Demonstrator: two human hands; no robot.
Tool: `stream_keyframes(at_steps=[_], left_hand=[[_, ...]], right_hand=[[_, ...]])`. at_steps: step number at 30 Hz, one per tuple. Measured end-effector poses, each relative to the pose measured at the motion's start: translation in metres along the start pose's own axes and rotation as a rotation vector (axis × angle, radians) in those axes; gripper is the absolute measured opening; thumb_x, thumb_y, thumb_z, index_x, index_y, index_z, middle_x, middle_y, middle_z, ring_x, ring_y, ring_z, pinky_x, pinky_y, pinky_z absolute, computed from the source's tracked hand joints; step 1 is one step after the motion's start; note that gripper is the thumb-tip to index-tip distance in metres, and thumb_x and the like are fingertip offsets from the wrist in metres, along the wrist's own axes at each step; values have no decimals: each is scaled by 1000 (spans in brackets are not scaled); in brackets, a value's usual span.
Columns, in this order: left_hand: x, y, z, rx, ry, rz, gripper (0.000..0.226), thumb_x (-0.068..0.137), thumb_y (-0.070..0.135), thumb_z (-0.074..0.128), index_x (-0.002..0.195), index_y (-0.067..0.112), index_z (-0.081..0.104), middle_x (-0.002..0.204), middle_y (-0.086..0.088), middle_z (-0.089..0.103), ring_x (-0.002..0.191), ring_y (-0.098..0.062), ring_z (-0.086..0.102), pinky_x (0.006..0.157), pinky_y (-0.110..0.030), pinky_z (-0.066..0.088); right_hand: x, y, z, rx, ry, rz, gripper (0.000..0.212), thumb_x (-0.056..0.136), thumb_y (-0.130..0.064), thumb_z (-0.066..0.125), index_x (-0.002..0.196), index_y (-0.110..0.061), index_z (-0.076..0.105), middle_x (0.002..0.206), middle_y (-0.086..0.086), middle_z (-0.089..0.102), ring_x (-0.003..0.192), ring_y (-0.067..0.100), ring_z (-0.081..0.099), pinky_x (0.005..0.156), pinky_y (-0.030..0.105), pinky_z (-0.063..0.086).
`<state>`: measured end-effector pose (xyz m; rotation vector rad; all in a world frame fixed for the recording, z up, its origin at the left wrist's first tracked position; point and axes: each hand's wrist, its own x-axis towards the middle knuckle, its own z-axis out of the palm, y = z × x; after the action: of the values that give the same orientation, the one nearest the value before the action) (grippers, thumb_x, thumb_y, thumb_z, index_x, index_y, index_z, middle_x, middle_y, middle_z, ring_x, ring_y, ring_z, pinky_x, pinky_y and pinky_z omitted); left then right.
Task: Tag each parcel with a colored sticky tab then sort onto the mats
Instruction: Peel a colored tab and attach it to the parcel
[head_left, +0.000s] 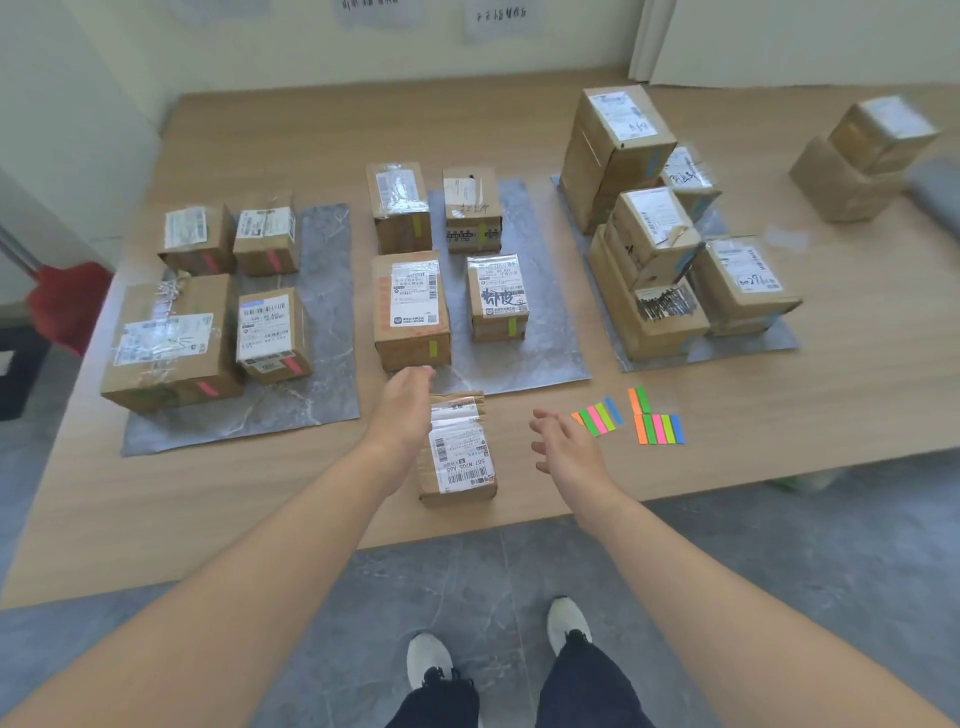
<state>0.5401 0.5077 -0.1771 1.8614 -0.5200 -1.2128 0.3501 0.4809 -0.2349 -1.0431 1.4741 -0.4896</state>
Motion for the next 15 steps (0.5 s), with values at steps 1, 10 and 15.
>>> stream_keyframes(at_steps=[1,10,15], left_hand=[[0,5,7,2,-4,-1,29,102,35,39,114,22,63,116,4,61,112,-20,57,105,-47,47],[16,17,110,-45,-48,-114,33,104,33,40,115,12,63,121,-11,64,98,-27,59,102,-46,51],[31,4,162,-50,-12,-203,37,106,33,37,120,10,62,121,-10,64,101,-30,59,99,-43,50]], right_hand=[[2,-1,-8,11,-2,-3,33,105,-27,43,133,-21,59,109,-12,63,104,12,62,103,44,53],[62,8,-84,-66,12,-49,18,99,-16,55,108,-23,69,106,2,71,87,19,69,82,40,57],[101,13,-117,-128,-36,-114,20,95,-17,58,103,-31,70,107,-5,72,100,16,69,92,41,57]])
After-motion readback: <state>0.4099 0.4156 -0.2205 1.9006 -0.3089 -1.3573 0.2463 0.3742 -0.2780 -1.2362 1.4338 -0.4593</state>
